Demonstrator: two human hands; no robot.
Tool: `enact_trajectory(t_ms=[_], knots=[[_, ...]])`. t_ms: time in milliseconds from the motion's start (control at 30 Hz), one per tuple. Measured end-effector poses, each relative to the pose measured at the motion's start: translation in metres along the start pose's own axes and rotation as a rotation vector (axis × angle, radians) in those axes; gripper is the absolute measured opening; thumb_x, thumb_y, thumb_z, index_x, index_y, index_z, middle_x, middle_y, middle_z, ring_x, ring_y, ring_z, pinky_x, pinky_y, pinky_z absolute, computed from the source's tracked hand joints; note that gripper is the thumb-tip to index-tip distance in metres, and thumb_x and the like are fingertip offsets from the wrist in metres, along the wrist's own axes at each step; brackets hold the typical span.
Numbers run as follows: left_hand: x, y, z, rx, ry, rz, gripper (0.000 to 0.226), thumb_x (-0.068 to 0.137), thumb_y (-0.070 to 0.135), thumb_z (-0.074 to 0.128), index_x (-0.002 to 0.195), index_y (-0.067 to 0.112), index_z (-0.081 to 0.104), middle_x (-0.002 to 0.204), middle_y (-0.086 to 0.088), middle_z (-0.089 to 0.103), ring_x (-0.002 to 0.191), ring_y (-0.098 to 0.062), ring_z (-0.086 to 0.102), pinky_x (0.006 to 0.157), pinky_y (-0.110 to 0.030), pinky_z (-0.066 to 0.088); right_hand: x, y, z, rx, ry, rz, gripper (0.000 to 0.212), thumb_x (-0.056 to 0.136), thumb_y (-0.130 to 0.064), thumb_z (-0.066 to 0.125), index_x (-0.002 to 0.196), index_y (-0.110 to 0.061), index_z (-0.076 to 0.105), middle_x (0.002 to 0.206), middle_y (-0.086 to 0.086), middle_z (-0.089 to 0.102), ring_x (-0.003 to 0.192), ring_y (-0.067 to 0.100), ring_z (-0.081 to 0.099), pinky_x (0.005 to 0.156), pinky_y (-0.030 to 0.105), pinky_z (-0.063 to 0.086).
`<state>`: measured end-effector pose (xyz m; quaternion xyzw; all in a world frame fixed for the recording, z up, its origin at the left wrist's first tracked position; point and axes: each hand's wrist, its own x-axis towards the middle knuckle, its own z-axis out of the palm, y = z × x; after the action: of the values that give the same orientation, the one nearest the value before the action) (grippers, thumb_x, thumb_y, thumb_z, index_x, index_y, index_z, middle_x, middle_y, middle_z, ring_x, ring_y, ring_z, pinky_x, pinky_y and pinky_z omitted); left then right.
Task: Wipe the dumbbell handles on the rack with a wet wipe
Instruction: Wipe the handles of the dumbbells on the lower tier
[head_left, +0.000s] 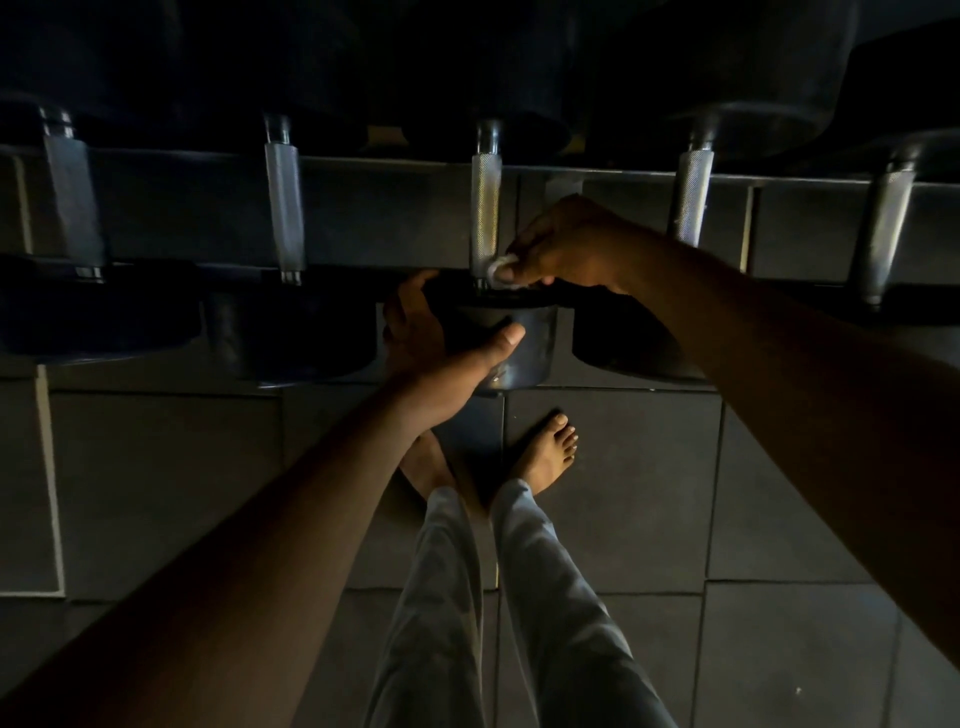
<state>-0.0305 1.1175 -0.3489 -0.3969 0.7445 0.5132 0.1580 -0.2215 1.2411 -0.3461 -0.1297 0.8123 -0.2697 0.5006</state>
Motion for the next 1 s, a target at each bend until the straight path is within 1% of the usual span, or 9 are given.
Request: enact_trajectory(t_ms=[133, 267, 333, 467, 533, 700, 767, 833, 1000], knots=[[0.001, 0.001, 0.0, 0.01, -0.011, -0.02, 0.109, 0.074, 0.055, 0.093, 0.158, 0.038, 0.025, 0.163, 0.003, 0.025, 0.149, -0.025, 0.033, 0.11, -0.046, 0.046, -0.014, -0.01, 0.0, 0.066, 0.06, -0.126, 0.028, 0.081, -0.032, 0.086, 0.105, -0.021, 0.077, 0.095, -0.009, 0.075, 0.088, -0.001, 0.07, 0.082, 0.018, 0.055], [0.0, 0.003, 0.001, 0.027, 0.002, -0.019, 0.108, 0.072, 0.057, 0.092, 0.157, 0.039, 0.027, 0.163, 0.002, 0.027, 0.148, -0.026, 0.034, 0.108, -0.045, 0.045, -0.01, -0.01, 0.009, -0.227, 0.264, -0.389, 0.032, 0.086, -0.036, 0.082, 0.116, -0.028, 0.074, 0.114, -0.012, 0.071, 0.102, 0.002, 0.065, 0.09, 0.028, 0.055], [0.0, 0.002, 0.0, 0.017, -0.004, -0.022, 0.108, 0.073, 0.056, 0.092, 0.157, 0.039, 0.027, 0.163, 0.002, 0.026, 0.149, -0.026, 0.033, 0.109, -0.045, 0.045, -0.007, -0.005, 0.011, -0.397, 0.216, -0.447, 0.031, 0.088, -0.038, 0.078, 0.118, -0.031, 0.072, 0.121, -0.009, 0.067, 0.112, 0.01, 0.061, 0.097, 0.036, 0.053], [-0.001, 0.002, -0.002, -0.006, -0.027, -0.041, 0.111, 0.072, 0.057, 0.093, 0.158, 0.04, 0.025, 0.164, 0.003, 0.025, 0.15, -0.027, 0.033, 0.11, -0.05, 0.048, -0.002, -0.004, 0.011, -0.626, 0.17, -0.543, 0.034, 0.094, -0.041, 0.069, 0.127, -0.033, 0.068, 0.121, -0.004, 0.058, 0.119, 0.019, 0.053, 0.096, 0.031, 0.04], [-0.002, 0.003, -0.002, -0.006, -0.03, -0.041, 0.111, 0.072, 0.057, 0.093, 0.158, 0.04, 0.025, 0.163, 0.002, 0.025, 0.149, -0.027, 0.033, 0.105, -0.045, 0.048, 0.001, -0.005, 0.01, -0.717, 0.174, -0.571, 0.036, 0.095, -0.045, 0.064, 0.13, -0.036, 0.067, 0.12, -0.005, 0.056, 0.121, 0.021, 0.051, 0.097, 0.032, 0.035], [-0.002, 0.003, -0.001, 0.017, -0.006, -0.021, 0.11, 0.071, 0.059, 0.093, 0.157, 0.039, 0.026, 0.162, 0.003, 0.026, 0.149, -0.026, 0.033, 0.099, -0.039, 0.043, 0.004, -0.008, 0.01, -0.873, 0.242, -0.627, 0.03, 0.097, -0.043, 0.06, 0.126, -0.04, 0.068, 0.124, -0.009, 0.064, 0.126, 0.021, 0.055, 0.106, 0.044, 0.031], [-0.002, 0.002, 0.0, 0.019, 0.001, -0.011, 0.108, 0.071, 0.059, 0.092, 0.155, 0.039, 0.028, 0.16, 0.003, 0.028, 0.148, -0.025, 0.034, 0.101, -0.04, 0.044, 0.008, -0.007, 0.01, -0.818, 0.331, -0.619, 0.027, 0.099, -0.044, 0.058, 0.123, -0.04, 0.07, 0.123, -0.011, 0.069, 0.124, 0.019, 0.059, 0.11, 0.043, 0.027], [-0.001, 0.001, -0.001, 0.03, 0.006, 0.007, 0.108, 0.071, 0.06, 0.092, 0.155, 0.037, 0.029, 0.159, 0.003, 0.03, 0.147, -0.024, 0.036, 0.105, -0.043, 0.046, 0.013, -0.006, 0.007, -0.712, 0.44, -0.572, 0.032, 0.098, -0.056, 0.054, 0.12, -0.041, 0.072, 0.119, -0.014, 0.073, 0.119, 0.018, 0.063, 0.112, 0.041, 0.027], [-0.002, 0.0, 0.002, 0.043, 0.05, 0.039, 0.107, 0.07, 0.059, 0.093, 0.155, 0.033, 0.034, 0.157, 0.001, 0.034, 0.144, -0.022, 0.038, 0.1, -0.038, 0.043, 0.028, -0.011, 0.008, -0.529, 0.61, -0.426, 0.042, 0.097, -0.068, 0.045, 0.132, -0.05, 0.062, 0.117, -0.01, 0.074, 0.106, 0.017, 0.067, 0.1, 0.041, 0.047]])
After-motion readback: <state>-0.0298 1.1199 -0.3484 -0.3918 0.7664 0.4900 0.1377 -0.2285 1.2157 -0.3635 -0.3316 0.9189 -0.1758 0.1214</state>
